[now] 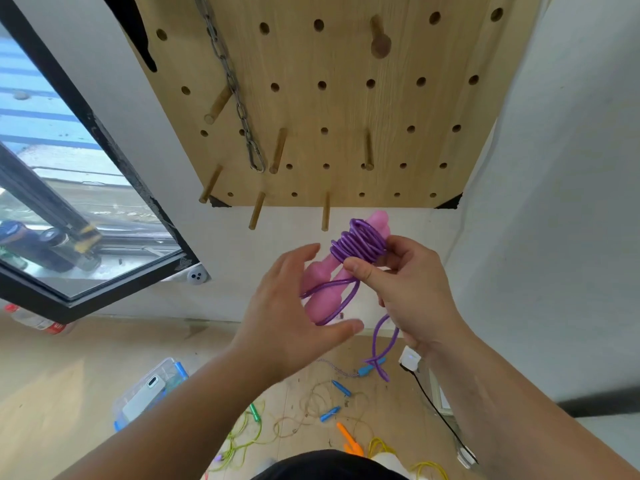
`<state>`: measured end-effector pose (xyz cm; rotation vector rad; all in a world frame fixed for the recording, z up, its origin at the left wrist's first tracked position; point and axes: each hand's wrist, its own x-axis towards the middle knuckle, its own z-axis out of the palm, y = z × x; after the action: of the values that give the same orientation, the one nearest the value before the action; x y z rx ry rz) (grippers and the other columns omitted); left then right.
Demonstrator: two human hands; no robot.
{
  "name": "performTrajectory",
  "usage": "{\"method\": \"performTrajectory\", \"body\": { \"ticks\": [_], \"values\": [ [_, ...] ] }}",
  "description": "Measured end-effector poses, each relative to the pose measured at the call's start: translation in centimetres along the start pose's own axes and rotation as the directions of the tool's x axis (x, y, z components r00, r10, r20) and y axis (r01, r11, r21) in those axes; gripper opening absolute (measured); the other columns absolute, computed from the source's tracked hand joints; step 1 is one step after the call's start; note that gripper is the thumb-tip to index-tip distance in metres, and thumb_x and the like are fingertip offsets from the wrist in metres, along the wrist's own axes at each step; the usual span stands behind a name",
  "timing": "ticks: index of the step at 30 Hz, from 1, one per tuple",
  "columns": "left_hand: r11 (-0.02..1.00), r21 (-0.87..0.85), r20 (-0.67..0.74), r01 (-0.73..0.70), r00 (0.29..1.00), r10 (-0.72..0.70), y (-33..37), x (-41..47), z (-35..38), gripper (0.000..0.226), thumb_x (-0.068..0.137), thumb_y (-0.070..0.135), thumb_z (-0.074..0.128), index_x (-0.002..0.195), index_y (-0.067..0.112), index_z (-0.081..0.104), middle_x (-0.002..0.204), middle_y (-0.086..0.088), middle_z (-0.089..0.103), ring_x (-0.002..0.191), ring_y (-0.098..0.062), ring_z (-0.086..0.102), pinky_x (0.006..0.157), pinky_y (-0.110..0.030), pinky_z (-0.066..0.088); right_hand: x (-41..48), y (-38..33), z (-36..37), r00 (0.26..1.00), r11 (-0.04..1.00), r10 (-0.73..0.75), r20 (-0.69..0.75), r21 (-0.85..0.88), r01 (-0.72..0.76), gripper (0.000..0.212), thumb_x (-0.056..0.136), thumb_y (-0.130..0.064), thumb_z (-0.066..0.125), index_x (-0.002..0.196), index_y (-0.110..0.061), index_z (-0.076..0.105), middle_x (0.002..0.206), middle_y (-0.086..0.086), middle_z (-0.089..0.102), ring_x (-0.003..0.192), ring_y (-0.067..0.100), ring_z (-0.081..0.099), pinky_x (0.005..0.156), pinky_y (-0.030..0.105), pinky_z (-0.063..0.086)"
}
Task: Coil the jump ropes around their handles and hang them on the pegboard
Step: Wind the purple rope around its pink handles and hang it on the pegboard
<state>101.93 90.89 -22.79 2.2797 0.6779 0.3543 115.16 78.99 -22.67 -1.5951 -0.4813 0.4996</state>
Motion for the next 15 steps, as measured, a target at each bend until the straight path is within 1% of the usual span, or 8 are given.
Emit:
{"method": "performTrajectory", "body": {
  "ticks": [1, 3, 5, 7, 9, 10, 13, 15],
  "values": [
    [0.993, 0.102, -0.006, -0.062, 0.998, 0.063, -0.1, 0.0, 0.2, 0.09, 0.063, 0.054, 0.087, 0.14, 0.037, 0.041, 0.123, 0.026, 0.047, 0.106, 0.0, 0.051, 0.087, -0.02, 0.047, -0.2, -0.1, 0.3, 1.0, 1.0, -0.003, -0.002, 0.01, 0.003, 0.029, 0.077, -0.027, 0.085, 0.103, -0.022, 0.074, 0.085, -0.001, 0.075, 0.046, 0.003, 0.049, 0.046, 0.021, 0.041],
    [0.988, 0.116, -0.088, -0.106, 0.989, 0.117, 0.4, 0.1, 0.1, 0.073, 0.068, 0.043, 0.088, 0.129, 0.034, 0.049, 0.11, 0.023, 0.055, 0.096, -0.004, 0.056, 0.081, -0.024, 0.052, -0.5, -0.5, 0.6, 1.0, 1.0, -0.016, 0.0, 0.019, 0.016, 0.03, 0.078, -0.027, 0.085, 0.105, -0.024, 0.073, 0.086, -0.001, 0.075, 0.046, 0.003, 0.049, 0.046, 0.021, 0.041],
    [0.996, 0.008, -0.129, -0.093, 0.987, 0.093, 0.9, 0.3, -0.4, 0.059, 0.067, 0.033, 0.09, 0.115, 0.032, 0.056, 0.097, 0.017, 0.063, 0.084, -0.006, 0.064, 0.071, -0.022, 0.056, -0.7, -1.1, 0.4, 0.998, 0.998, -0.055, 0.028, 0.016, 0.055, 0.032, 0.08, -0.026, 0.083, 0.109, -0.026, 0.072, 0.09, -0.001, 0.075, 0.048, 0.007, 0.05, 0.048, 0.023, 0.043],
    [0.963, -0.269, -0.077, -0.001, 0.997, -0.021, 1.2, 0.7, -1.1, 0.051, 0.066, 0.017, 0.092, 0.108, 0.023, 0.063, 0.09, 0.006, 0.071, 0.077, -0.011, 0.07, 0.065, -0.023, 0.058, -0.9, -1.8, -0.3, 0.99, 0.993, -0.081, 0.114, 0.09, 0.071, 0.037, 0.08, -0.025, 0.079, 0.116, -0.028, 0.069, 0.092, -0.001, 0.077, 0.05, 0.012, 0.051, 0.05, 0.025, 0.044],
    [0.787, -0.607, 0.021, 0.113, 0.992, -0.126, 1.5, 1.2, -1.9, 0.051, 0.06, 0.006, 0.092, 0.105, 0.012, 0.067, 0.09, -0.008, 0.075, 0.073, -0.022, 0.071, 0.059, -0.028, 0.057, -1.0, -2.2, -1.0, 0.985, 0.985, -0.061, 0.164, 0.168, 0.033, 0.04, 0.077, -0.029, 0.073, 0.117, -0.025, 0.068, 0.091, 0.002, 0.078, 0.049, 0.014, 0.049, 0.049, 0.024, 0.042],
    [0.681, -0.717, 0.066, 0.152, 0.986, -0.151, 1.5, 1.3, -2.2, 0.055, 0.055, 0.009, 0.09, 0.105, 0.007, 0.067, 0.09, -0.013, 0.075, 0.071, -0.026, 0.069, 0.056, -0.03, 0.056, -1.0, -2.3, -1.2, 0.985, 0.986, -0.055, 0.163, 0.164, 0.028, 0.035, 0.079, -0.029, 0.072, 0.113, -0.021, 0.069, 0.085, 0.004, 0.077, 0.048, 0.014, 0.047, 0.048, 0.024, 0.04],
    [0.429, -0.876, 0.173, 0.223, 0.973, -0.152, 1.5, 1.2, -2.6, 0.068, 0.052, 0.024, 0.08, 0.112, -0.001, 0.062, 0.093, -0.022, 0.072, 0.069, -0.032, 0.066, 0.052, -0.034, 0.053, -1.1, -2.0, -1.8, 0.984, 0.988, -0.077, 0.159, 0.144, 0.054, 0.004, 0.086, -0.02, 0.072, 0.086, -0.016, 0.07, 0.062, 0.008, 0.065, 0.051, 0.017, 0.043, 0.047, 0.026, 0.034],
    [0.34, -0.903, 0.247, 0.262, 0.965, -0.087, 1.3, 0.7, -2.5, 0.062, 0.056, 0.023, 0.076, 0.112, -0.001, 0.065, 0.095, -0.025, 0.07, 0.071, -0.033, 0.065, 0.051, -0.034, 0.052, -1.4, -1.8, -2.1, 0.974, 0.984, -0.115, 0.195, 0.159, 0.085, 0.006, 0.081, -0.022, 0.072, 0.076, -0.02, 0.07, 0.06, 0.007, 0.06, 0.054, 0.015, 0.047, 0.048, 0.024, 0.036]
  ]
}}
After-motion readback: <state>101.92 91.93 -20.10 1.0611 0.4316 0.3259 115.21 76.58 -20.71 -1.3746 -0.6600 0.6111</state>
